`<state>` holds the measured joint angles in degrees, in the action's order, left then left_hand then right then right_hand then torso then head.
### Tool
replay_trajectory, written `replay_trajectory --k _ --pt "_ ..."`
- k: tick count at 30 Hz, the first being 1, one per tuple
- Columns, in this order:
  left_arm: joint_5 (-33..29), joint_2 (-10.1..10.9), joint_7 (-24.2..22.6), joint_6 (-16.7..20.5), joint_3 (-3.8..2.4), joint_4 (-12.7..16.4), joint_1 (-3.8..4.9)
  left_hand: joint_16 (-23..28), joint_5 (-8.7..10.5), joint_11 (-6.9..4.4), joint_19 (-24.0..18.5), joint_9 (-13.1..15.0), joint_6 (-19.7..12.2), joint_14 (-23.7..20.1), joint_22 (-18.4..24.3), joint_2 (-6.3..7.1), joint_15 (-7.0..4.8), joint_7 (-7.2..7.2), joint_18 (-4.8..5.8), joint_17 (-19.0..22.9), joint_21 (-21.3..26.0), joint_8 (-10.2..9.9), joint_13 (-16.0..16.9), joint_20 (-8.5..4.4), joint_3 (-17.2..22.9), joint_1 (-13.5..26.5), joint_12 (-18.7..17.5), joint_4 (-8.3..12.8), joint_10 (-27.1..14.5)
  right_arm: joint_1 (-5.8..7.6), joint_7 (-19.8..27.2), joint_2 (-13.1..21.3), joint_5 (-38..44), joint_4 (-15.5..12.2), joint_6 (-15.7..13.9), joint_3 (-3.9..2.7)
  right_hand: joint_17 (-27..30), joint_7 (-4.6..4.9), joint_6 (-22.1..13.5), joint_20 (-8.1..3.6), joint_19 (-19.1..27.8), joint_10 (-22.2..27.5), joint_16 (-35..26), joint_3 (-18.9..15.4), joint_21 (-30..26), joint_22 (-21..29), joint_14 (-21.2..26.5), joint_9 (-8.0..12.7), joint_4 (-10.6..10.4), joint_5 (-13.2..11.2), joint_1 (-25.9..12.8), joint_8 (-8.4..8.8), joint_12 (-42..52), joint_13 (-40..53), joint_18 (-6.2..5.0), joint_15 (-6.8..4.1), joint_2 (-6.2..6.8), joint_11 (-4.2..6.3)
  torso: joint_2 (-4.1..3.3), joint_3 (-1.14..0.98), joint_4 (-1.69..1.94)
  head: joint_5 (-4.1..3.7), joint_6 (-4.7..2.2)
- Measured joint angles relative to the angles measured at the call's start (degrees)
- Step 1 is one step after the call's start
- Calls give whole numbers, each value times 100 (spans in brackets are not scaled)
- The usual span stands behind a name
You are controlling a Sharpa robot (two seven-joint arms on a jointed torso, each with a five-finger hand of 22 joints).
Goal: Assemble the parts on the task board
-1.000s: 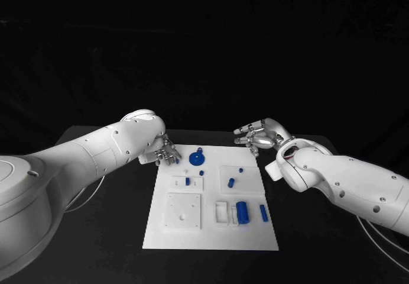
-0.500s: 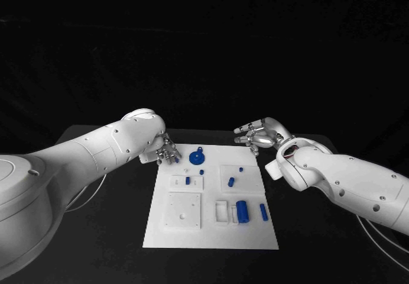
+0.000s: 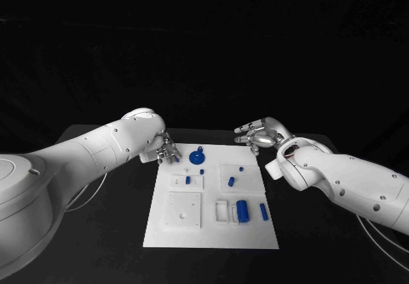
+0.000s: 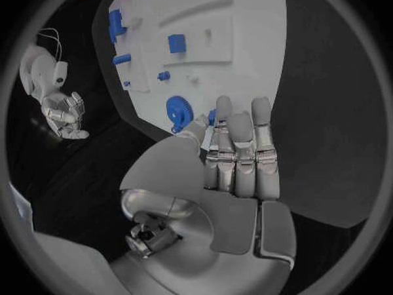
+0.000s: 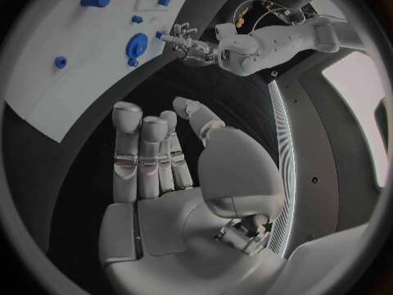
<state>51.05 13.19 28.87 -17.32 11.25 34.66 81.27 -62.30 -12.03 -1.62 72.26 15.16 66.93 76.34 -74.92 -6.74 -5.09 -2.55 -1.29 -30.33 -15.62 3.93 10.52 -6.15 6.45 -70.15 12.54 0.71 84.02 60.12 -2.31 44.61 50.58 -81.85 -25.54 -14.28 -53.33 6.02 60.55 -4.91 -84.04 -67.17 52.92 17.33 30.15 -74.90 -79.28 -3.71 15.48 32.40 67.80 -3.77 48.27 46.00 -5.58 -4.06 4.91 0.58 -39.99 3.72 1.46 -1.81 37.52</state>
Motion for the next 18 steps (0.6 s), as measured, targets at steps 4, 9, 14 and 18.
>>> replay_trajectory --k 4,9,14,18 --pt "-7 0 -6 -4 -1 0 0 -28 -254 0 0 20 -1 0 0 0 0 -1 0 0 0 -13 -6 0 42 0 0 75 0 0 -1 0 -3 1 1 0 0 0 0 0 0 -2 0 -16 0 0 0 0 -16 0 -3 0 0 4 0 0 -3 2 -1 -2 -1 0 8" --pt "-13 1 -16 -15 -1 -1 0 -88 -464 1 -20 39 96 0 1 9 2 14 0 -32 -45 -27 -19 -20 182 9 0 215 -1 0 -2 0 -6 1 2 0 0 0 0 0 0 -22 0 -16 0 0 0 0 -16 0 -23 0 0 7 0 0 -24 22 -1 -3 -1 -15 9" --pt "-18 0 -25 -29 -1 -13 0 -88 -646 1 -41 21 178 -18 1 35 -15 -32 1 -39 -128 -27 -28 -41 229 35 0 262 0 0 -3 1 -9 0 2 0 0 0 0 0 0 -22 0 -16 0 0 0 0 -16 0 -23 0 0 7 0 0 -23 22 -1 -5 1 -18 -4" --pt "-20 0 -42 -30 1 -18 -2 -134 -867 3 -41 -11 229 -31 1 70 -12 -82 1 -49 -203 -28 -23 -41 229 70 80 263 3 0 -4 1 -11 0 3 0 1 0 0 0 0 -22 0 -16 0 0 0 0 -16 0 -23 0 0 7 0 0 -23 22 -1 -5 1 -15 -8"
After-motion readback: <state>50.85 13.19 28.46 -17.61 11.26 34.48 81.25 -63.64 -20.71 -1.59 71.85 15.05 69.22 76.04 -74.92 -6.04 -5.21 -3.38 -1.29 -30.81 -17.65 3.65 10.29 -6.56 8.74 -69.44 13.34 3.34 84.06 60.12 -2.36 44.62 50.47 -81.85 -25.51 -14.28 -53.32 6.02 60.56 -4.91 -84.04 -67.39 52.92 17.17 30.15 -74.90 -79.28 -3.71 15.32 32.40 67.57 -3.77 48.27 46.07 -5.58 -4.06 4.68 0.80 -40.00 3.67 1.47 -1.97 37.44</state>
